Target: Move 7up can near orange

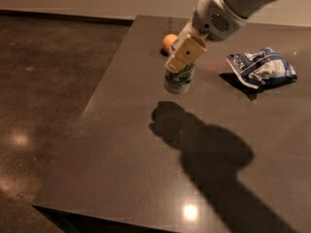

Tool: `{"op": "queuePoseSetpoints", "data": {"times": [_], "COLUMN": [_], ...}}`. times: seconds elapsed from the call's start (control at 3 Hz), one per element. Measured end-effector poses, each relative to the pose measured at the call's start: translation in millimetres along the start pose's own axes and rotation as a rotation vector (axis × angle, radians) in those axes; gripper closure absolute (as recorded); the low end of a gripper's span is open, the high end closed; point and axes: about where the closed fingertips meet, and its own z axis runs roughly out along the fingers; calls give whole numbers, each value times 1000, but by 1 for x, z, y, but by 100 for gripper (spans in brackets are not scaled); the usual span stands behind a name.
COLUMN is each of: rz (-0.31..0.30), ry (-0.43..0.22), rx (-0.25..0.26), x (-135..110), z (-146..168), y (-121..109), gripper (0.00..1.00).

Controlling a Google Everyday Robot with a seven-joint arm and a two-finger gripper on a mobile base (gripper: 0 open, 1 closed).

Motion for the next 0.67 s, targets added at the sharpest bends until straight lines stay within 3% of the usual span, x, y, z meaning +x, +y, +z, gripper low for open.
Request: {"op": "queuePoseSetpoints", "data": {"times": [0.67], "rz": [69], "ry": [-18], "rx": [15], "x": [-10], "z": [22], "y": [-77], "gripper": [100]}}
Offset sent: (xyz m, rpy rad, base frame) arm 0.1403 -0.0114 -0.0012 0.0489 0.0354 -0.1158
